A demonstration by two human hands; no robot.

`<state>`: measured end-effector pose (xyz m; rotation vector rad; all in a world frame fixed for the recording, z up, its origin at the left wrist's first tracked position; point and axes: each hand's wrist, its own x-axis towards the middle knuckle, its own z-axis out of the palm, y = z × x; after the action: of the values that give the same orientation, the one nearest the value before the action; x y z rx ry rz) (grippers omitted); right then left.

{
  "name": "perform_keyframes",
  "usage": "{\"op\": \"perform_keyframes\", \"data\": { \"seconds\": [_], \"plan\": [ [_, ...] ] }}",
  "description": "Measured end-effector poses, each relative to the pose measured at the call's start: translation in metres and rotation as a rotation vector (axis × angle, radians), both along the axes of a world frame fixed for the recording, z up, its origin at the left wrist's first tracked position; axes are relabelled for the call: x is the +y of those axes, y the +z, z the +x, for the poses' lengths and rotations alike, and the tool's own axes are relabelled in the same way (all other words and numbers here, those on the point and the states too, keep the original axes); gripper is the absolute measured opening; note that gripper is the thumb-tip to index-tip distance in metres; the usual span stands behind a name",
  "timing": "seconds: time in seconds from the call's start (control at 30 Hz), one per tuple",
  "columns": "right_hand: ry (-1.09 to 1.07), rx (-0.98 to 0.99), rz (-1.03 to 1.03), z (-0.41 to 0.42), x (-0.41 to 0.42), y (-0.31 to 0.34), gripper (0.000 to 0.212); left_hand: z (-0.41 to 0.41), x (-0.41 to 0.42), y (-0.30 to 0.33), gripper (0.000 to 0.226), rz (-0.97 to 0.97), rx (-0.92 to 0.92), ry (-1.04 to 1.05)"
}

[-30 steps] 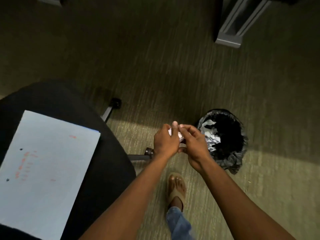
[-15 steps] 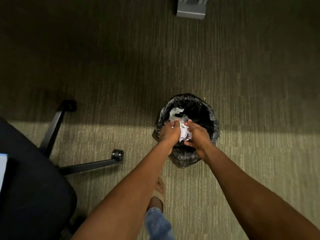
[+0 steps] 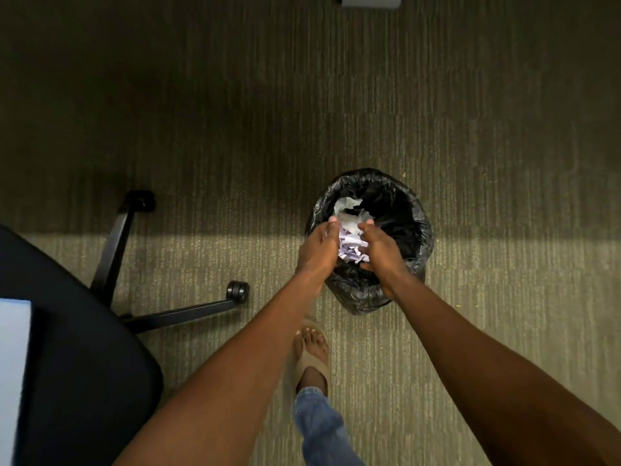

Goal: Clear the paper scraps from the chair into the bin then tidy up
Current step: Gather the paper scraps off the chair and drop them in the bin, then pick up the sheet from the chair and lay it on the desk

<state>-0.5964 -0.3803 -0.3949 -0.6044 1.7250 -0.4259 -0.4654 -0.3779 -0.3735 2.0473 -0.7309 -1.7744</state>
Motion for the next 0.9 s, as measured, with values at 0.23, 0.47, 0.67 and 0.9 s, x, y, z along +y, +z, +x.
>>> {"op": "perform_keyframes", "data": {
  "seconds": [0.23, 0.47, 0.67, 0.9],
  "plan": [
    [0.01, 0.028, -0.085, 0.047, -0.002, 0.041, 0.026, 0.038, 0.0, 0.04, 0.049, -0.058, -0.041, 0.023],
    [-0.009, 0.009, -0.142, 0.108, 0.014, 0.094, 0.025, 0.087, 0.011, 0.092, 0.038, -0.158, -0.104, 0.064],
    [0.035, -0.025, -0.172, 0.176, 0.038, 0.129, 0.014, 0.157, 0.035, 0.134, 0.031, -0.277, -0.235, 0.084],
    [0.163, -0.091, -0.127, 0.275, 0.096, 0.149, 0.032, 0.247, 0.086, 0.162, 0.036, -0.576, -0.578, -0.165]
  ]
}}
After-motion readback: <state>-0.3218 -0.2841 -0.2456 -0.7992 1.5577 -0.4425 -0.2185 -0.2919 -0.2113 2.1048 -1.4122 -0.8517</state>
